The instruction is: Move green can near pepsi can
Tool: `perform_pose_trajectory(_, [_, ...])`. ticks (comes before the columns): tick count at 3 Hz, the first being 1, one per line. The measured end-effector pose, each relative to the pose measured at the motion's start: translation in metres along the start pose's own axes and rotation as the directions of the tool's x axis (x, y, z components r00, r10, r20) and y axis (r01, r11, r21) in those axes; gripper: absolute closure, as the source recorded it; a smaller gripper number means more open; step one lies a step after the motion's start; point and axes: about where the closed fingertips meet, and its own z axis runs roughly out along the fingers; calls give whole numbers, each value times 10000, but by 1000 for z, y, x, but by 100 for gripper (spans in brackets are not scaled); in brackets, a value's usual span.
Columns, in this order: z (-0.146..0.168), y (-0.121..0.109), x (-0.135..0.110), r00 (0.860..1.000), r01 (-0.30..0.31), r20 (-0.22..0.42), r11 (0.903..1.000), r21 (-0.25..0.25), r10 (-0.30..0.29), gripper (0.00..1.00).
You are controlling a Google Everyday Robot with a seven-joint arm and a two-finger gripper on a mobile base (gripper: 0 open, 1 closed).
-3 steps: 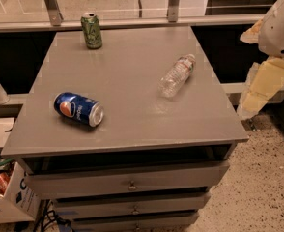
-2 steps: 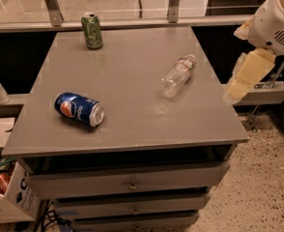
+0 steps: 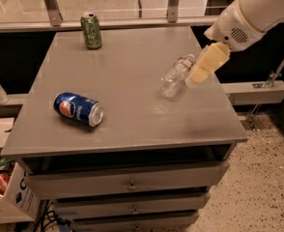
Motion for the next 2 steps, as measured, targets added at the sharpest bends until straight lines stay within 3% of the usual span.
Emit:
perform_pose_trajectory(1, [35, -8, -30, 9902, -361, 1323, 9967, -728, 456, 0])
perform_pose_trajectory(2, [35, -8, -30, 9902, -360, 1323, 9967, -729, 455, 0])
